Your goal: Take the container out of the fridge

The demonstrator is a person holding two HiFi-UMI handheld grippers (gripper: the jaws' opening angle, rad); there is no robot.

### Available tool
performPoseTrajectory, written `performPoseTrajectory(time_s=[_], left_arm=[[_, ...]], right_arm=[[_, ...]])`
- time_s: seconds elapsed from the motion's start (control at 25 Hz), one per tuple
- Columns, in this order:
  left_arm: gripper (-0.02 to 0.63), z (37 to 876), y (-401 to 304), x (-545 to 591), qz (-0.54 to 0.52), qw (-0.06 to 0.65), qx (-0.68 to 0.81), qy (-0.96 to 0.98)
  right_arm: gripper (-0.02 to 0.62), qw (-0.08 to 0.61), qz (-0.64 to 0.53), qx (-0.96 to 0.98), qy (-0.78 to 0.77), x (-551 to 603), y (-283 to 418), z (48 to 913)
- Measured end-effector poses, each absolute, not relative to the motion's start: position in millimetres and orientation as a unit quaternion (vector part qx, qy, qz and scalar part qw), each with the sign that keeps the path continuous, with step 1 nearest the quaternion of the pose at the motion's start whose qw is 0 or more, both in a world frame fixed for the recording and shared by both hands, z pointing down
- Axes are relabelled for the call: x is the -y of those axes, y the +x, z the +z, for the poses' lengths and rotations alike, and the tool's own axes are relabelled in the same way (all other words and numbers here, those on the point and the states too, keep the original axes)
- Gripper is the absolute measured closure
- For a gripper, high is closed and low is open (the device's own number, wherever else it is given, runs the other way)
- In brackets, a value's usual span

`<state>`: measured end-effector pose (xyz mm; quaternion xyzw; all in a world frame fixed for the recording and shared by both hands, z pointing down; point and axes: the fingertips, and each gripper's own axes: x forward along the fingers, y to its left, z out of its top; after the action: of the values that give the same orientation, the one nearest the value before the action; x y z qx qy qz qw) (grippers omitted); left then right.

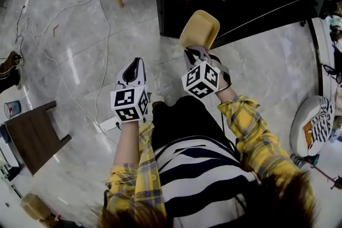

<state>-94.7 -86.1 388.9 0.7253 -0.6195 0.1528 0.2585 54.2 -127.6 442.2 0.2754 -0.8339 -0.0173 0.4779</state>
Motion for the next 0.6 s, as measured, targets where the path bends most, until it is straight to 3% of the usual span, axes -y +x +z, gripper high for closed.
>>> performPoseTrajectory(time_s=[0.6], left_arm=[[0.577, 352.3, -99.5, 78.9, 0.142, 0.221, 0.611, 0.746]], right_arm=[[0.555, 0.454, 0.014, 0.847, 0.276, 86.3, 63.9, 391.9]])
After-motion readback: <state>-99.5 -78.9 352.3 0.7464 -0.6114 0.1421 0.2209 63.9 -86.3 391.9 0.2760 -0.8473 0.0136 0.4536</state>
